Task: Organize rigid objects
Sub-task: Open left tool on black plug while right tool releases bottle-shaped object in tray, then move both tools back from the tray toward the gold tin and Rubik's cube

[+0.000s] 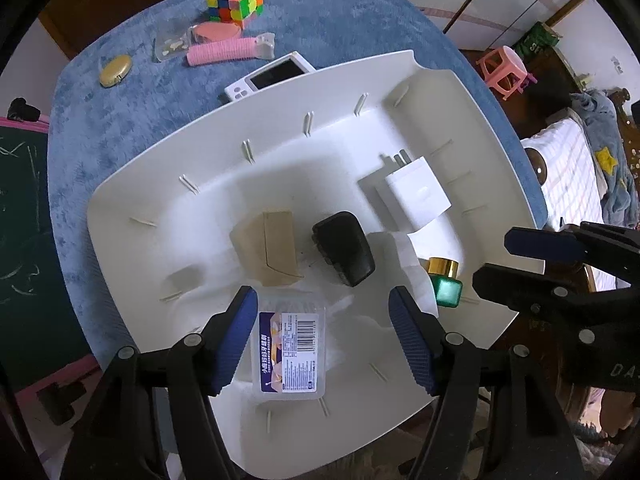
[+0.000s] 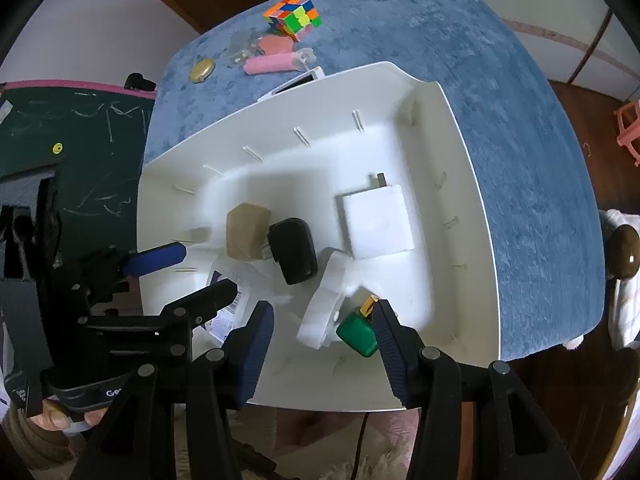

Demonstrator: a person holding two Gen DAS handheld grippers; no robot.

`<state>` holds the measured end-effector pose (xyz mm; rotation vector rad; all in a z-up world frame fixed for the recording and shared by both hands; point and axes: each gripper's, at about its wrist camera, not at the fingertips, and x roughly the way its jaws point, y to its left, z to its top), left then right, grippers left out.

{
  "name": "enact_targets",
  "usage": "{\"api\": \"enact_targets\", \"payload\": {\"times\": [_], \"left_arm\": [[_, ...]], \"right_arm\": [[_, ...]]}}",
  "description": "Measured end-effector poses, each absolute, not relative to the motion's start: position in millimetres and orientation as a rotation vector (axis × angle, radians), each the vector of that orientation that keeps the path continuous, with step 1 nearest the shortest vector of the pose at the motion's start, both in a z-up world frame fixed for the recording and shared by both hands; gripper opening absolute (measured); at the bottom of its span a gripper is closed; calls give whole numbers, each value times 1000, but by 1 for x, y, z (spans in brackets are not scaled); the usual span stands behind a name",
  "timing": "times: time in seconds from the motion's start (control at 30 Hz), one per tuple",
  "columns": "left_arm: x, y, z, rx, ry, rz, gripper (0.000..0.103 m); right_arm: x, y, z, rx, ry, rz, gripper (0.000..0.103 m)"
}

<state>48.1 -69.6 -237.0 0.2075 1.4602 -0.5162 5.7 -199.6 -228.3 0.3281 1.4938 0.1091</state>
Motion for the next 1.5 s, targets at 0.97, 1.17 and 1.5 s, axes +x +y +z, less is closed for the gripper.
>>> {"api": "enact_targets", "payload": {"times": [0.97, 1.17, 1.5], "left_arm": [[118, -28, -140, 48, 1274, -363, 72], [154, -13, -122, 61, 1216, -291, 72], [228, 13, -100, 40, 1167, -192, 72]], "right_arm": [[98, -198, -173, 164, 1380, 233, 52], [135, -194, -154, 95, 1328, 248, 52], [220, -194, -109, -31, 1196, 242, 52]]}}
